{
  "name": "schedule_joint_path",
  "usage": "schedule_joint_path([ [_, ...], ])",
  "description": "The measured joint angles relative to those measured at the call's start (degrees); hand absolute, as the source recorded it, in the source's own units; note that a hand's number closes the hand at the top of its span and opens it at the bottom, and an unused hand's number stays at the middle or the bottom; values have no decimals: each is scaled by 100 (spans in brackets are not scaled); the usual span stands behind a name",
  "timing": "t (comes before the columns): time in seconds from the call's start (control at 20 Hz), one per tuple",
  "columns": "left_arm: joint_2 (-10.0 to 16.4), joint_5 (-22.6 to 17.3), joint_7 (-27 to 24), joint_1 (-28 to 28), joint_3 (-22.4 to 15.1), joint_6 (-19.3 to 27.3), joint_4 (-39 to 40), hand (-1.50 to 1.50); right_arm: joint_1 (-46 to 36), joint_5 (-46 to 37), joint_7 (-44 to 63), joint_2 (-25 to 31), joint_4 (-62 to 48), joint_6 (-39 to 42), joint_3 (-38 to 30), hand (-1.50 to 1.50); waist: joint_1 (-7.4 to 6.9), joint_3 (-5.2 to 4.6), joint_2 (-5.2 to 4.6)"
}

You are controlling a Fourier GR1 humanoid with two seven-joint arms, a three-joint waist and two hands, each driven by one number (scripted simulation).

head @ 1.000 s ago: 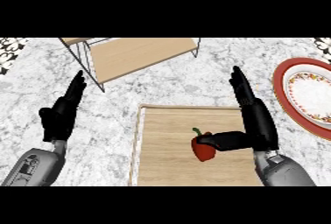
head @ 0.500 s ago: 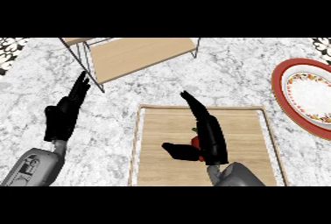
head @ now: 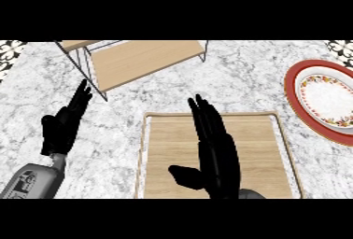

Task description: Pick the bell pepper from the tray and place it in the plate

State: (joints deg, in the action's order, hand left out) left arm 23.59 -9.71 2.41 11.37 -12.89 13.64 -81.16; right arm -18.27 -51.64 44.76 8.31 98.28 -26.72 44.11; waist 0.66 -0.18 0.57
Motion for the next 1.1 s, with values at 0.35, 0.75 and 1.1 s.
schedule_joint_path([
  [0.35,-26,111,174,5,-6,88,-63,0,-365,100,1489,111,907,2390,-149,-150,31,0,1],
  [0.75,-67,131,224,77,52,25,-50,0,-565,838,1982,-48,1155,3784,-685,-150,-14,8,-23],
  [1.1,-136,218,316,88,66,12,-100,0,-669,1219,1941,-163,963,4232,-1186,-150,-55,10,-37],
])
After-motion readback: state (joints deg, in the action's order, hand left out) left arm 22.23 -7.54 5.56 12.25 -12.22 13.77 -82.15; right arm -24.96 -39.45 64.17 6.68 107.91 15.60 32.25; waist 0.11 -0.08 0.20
